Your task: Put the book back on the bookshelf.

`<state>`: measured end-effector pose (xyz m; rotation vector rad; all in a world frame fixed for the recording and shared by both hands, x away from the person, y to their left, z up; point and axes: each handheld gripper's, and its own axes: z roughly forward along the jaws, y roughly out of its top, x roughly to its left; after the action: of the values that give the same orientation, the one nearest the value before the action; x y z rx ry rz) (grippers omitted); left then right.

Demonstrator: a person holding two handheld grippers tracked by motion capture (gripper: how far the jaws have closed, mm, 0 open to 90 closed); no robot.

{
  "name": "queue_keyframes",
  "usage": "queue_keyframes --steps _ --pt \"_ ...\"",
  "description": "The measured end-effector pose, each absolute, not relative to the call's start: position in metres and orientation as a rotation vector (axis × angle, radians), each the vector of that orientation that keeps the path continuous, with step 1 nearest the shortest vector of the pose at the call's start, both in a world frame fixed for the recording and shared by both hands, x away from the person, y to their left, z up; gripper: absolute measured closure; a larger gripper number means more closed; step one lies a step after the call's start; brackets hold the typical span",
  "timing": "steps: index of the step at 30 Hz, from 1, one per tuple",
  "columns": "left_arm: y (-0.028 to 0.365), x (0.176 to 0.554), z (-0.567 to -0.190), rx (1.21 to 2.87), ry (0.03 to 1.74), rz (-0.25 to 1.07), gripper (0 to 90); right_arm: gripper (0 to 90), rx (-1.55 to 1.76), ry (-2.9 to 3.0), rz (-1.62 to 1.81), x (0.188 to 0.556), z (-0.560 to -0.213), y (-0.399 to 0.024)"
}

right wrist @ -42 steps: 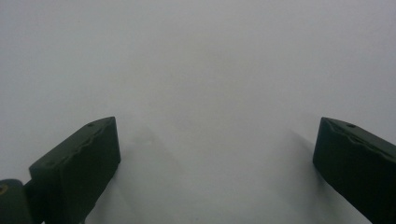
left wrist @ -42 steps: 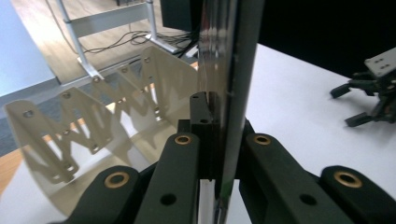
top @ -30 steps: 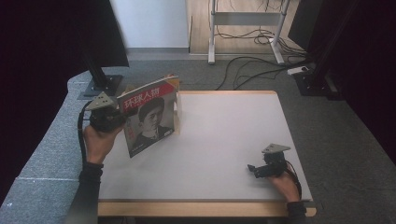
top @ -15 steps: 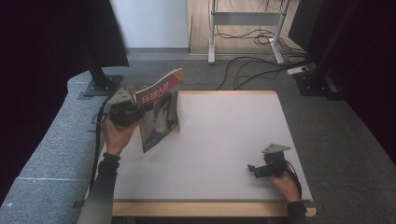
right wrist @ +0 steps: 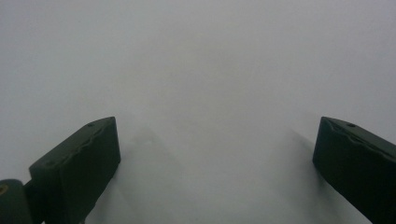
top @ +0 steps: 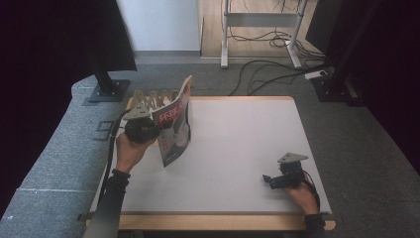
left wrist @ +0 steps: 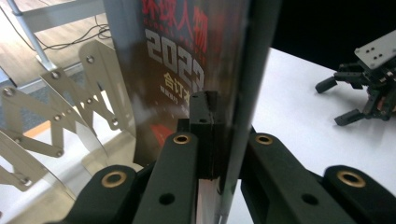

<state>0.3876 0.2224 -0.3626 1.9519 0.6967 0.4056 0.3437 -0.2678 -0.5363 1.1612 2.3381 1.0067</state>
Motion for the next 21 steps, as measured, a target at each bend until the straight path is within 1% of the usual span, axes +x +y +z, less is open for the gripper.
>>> queue_keyframes --steps 3,7,13,15,21 --pt "0.223 0.384 -0.368 1.954 0.696 0.399 85.4 0.2 1.162 2.339 1.006 0.344 -0.536 -0.268" --pt "0.221 0.381 -0.371 1.956 0.69 0.409 82.1 0.3 1.162 2.338 1.006 0.344 -0.536 -0.268" --pt "0.214 0.374 -0.376 1.998 0.665 0.448 70.6 0.3 1.159 2.338 1.007 0.344 -0.536 -0.268" --pt "0.213 0.371 -0.38 2.0 0.659 0.439 67.5 0.5 1.161 2.335 1.008 0.343 -0.536 -0.268" --pt "0.213 0.361 -0.394 2.019 0.664 0.436 61.8 0.6 1.157 2.335 1.008 0.343 -0.536 -0.268"
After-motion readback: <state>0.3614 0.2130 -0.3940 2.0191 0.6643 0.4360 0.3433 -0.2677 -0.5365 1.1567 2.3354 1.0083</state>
